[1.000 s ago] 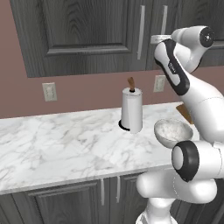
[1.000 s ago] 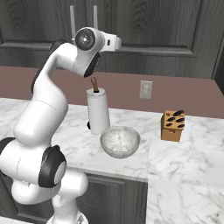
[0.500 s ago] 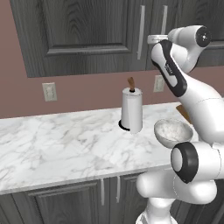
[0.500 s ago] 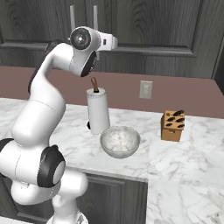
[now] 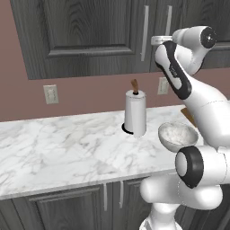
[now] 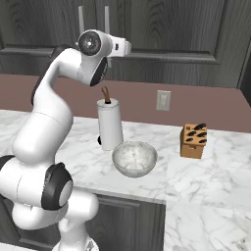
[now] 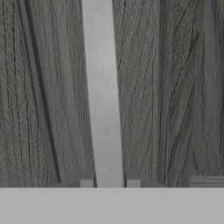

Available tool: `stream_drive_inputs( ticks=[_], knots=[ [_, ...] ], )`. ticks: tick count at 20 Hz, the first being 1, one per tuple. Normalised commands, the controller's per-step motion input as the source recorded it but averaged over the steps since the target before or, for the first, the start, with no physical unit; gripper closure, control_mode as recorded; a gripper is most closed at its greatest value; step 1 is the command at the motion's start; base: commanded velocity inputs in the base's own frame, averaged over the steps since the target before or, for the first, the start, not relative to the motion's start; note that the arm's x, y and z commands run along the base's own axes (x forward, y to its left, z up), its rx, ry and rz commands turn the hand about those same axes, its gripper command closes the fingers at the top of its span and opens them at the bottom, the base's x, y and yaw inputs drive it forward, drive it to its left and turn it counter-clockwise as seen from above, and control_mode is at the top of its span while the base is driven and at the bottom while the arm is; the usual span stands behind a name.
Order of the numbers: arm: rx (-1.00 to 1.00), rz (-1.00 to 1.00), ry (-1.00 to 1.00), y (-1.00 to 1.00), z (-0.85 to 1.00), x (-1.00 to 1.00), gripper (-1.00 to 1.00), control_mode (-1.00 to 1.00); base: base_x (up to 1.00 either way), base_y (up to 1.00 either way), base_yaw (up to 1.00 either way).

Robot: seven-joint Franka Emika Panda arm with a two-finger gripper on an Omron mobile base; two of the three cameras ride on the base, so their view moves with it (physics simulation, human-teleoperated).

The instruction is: Open the cabinet. Pick the apple and orange from the cabinet and place them into the bowl. Then close the cabinet.

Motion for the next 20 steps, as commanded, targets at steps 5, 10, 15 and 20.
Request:
stream_drive_inputs(
  ticks=[5,10,15,20],
  knots=[
    [0.0,0.05,-0.02,-0.15,0.0,-0.07,1.0,-1.0,0.0,0.0,0.0],
    [0.0,0.03,-0.01,-0.2,0.0,-0.25,1.0,-1.0,0.0,0.0,0.0],
    [0.0,0.0,0.0,-0.21,0.0,-0.34,1.0,-1.0,0.0,0.0,0.0],
    [0.0,0.0,0.0,-0.29,0.0,-0.47,1.0,-1.0,0.0,0.0,0.0]
  ],
)
